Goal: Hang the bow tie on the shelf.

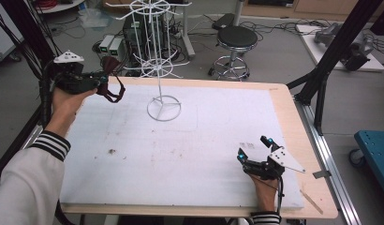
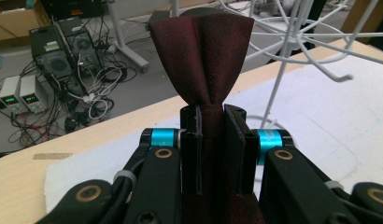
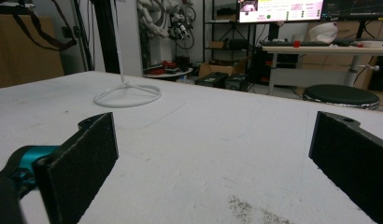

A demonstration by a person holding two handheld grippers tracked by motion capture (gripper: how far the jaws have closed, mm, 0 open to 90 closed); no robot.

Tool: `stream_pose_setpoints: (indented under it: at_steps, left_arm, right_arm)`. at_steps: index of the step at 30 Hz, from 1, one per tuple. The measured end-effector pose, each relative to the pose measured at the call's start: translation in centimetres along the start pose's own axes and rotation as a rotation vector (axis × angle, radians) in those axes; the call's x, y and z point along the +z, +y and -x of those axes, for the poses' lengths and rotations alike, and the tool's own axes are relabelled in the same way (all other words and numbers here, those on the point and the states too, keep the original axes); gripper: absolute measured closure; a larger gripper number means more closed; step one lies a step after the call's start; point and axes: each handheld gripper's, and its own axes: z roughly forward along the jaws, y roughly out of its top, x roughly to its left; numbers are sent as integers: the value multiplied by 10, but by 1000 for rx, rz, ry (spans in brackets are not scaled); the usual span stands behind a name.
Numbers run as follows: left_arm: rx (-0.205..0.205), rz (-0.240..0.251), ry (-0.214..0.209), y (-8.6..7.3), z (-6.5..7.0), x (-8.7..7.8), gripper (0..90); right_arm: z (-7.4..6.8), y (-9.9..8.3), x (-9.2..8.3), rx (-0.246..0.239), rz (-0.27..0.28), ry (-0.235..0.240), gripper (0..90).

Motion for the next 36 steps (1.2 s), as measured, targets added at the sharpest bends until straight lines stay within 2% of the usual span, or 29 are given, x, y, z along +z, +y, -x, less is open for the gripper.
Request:
stream_pose_setpoints:
  at_steps: [3,9,12,18,27,36]
  left_arm:
    - [6,-6,6,3,-3,2,770]
    - [-12,8,8,4,-8,10,770]
    - [-33,21,6,3,-10,12,770]
    - [-43,26,6,2,-13,17,770]
    - [-52,39,-7,3,-11,23,770]
    - [-37,65,-23,10,-2,27,770]
  right_arm:
    - [0,0,0,-4,2,-1,6]
    - [0,0,0,-3,1,0,5]
    - [0,0,0,-4,1,0,5]
    - [0,0,0,0,0,1,5]
    - [0,0,0,-2,0,0,6]
    - [0,0,0,-1,-1,1,6]
